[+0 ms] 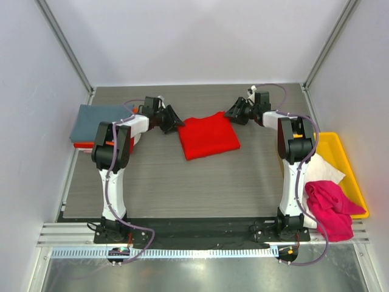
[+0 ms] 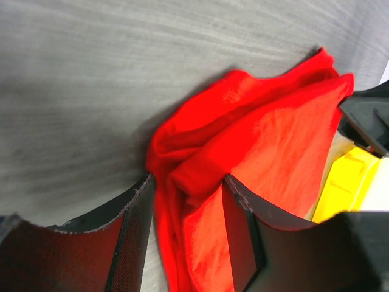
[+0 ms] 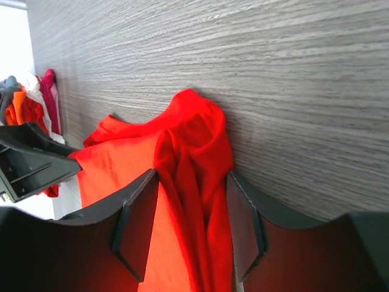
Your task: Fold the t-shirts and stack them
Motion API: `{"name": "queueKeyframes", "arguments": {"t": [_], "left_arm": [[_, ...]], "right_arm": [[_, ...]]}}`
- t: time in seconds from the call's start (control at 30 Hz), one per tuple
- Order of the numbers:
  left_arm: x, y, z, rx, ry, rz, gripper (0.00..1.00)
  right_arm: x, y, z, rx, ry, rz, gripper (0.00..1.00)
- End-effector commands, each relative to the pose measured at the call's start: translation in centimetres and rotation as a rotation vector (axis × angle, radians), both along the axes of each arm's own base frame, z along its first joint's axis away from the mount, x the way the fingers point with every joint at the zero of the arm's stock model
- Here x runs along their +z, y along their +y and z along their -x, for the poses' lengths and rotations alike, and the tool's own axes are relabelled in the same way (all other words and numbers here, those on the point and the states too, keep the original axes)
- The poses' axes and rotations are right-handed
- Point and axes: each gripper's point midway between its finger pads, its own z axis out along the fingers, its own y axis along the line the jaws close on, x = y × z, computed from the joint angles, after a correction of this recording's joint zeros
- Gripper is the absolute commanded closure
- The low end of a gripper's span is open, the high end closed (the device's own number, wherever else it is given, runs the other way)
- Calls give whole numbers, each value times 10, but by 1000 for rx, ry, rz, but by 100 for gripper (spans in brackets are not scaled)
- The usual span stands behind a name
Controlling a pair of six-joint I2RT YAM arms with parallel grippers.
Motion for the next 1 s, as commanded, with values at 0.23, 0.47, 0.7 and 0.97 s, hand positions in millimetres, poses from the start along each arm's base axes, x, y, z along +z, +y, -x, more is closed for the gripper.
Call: {"name": "queueKeyframes", "arguments": {"t": [0.23, 0.47, 0.7, 0.97], "left_arm": [[-6, -12, -45, -37, 5, -32, 45], [20, 16, -30, -43, -38, -196, 31], [29, 114, 18, 106, 59, -696, 42], [14, 158, 54, 83, 165, -1094, 47]], "right_arm": [[7, 6, -12, -73, -16, -85, 52], [9, -8, 3, -143, -37, -26, 47], [9, -13, 19, -158, -22, -32, 48], [11, -11, 21, -168, -29, -60, 48]]}}
